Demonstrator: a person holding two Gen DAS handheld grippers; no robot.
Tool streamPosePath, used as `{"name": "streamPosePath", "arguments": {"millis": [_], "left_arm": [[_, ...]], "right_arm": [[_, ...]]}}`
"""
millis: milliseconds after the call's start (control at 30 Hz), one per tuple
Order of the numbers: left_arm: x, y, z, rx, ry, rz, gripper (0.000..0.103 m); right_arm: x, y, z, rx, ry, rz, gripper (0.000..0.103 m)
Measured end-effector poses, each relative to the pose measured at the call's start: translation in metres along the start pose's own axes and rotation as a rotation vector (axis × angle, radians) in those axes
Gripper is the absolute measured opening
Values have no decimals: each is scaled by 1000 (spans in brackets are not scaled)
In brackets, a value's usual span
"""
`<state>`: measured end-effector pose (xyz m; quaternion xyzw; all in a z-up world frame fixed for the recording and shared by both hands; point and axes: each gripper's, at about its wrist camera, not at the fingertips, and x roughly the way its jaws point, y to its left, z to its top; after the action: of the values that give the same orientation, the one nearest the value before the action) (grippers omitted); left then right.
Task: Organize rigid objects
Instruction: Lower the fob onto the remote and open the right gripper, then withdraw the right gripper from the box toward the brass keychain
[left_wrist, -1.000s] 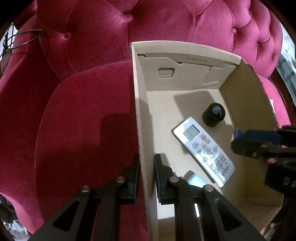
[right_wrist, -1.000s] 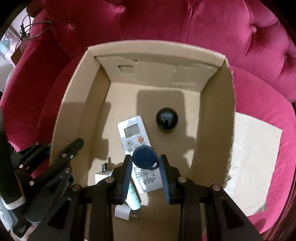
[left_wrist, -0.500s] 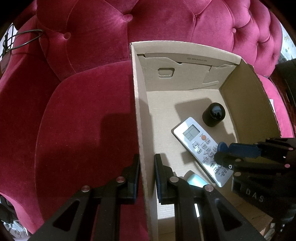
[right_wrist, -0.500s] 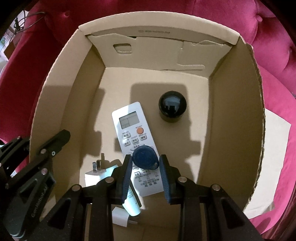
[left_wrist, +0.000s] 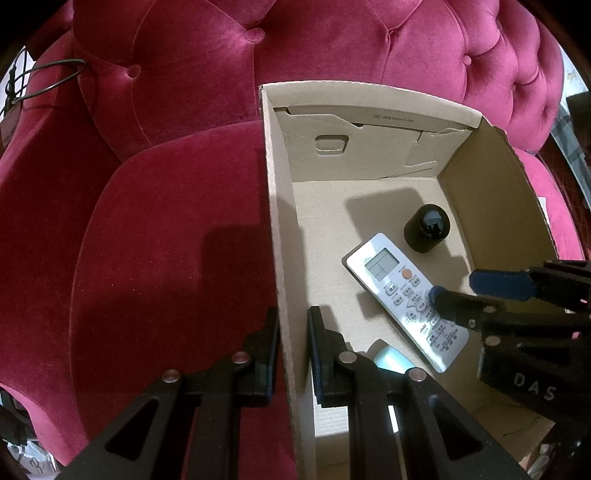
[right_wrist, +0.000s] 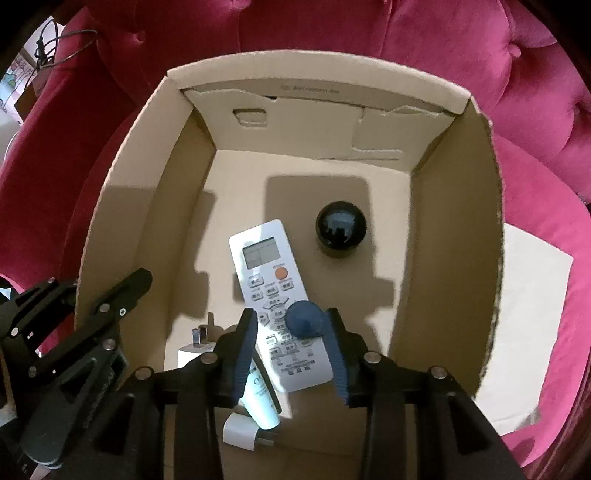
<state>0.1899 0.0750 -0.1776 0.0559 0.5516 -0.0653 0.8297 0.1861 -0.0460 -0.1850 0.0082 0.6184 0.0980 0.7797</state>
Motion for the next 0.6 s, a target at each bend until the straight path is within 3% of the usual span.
{"name": "streamPosePath", "arguments": {"millis": [400,600], "left_arm": [[0,1,-1,-1,-1,0,16],[1,1,-1,1,-1,1,16]], "right_arm": [[-42,-6,1,-17,-58,-11,51],[-61,-12,3,-24,-92,-21,67]]}}
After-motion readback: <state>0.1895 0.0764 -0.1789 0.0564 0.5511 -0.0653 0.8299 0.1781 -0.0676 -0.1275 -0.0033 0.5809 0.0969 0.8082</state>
